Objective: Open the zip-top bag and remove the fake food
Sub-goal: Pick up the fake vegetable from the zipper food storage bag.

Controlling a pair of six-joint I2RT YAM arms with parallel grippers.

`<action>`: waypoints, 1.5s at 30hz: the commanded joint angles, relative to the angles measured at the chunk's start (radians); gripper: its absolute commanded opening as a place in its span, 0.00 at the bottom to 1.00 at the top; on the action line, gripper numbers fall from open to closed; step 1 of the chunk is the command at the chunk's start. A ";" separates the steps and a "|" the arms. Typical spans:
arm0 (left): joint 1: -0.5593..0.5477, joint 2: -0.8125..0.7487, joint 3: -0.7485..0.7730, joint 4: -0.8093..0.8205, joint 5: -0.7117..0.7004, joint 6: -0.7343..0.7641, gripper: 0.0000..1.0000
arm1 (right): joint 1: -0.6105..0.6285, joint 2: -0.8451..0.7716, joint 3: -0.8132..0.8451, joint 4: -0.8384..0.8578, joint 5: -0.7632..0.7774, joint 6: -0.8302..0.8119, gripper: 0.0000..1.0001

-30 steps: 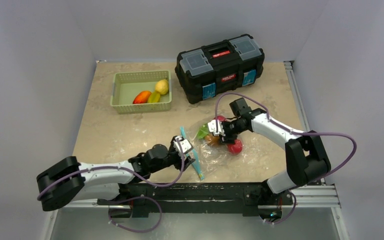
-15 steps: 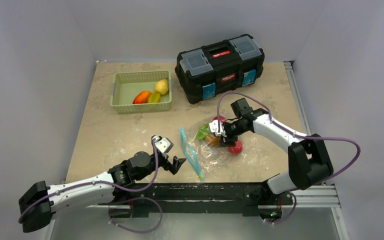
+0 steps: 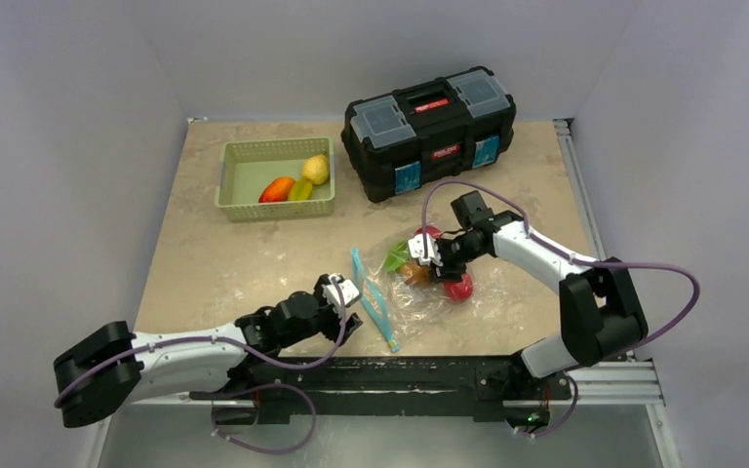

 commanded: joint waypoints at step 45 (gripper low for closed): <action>0.039 0.477 0.195 0.490 0.112 0.121 0.72 | 0.119 0.090 0.032 -0.007 -0.083 0.032 0.12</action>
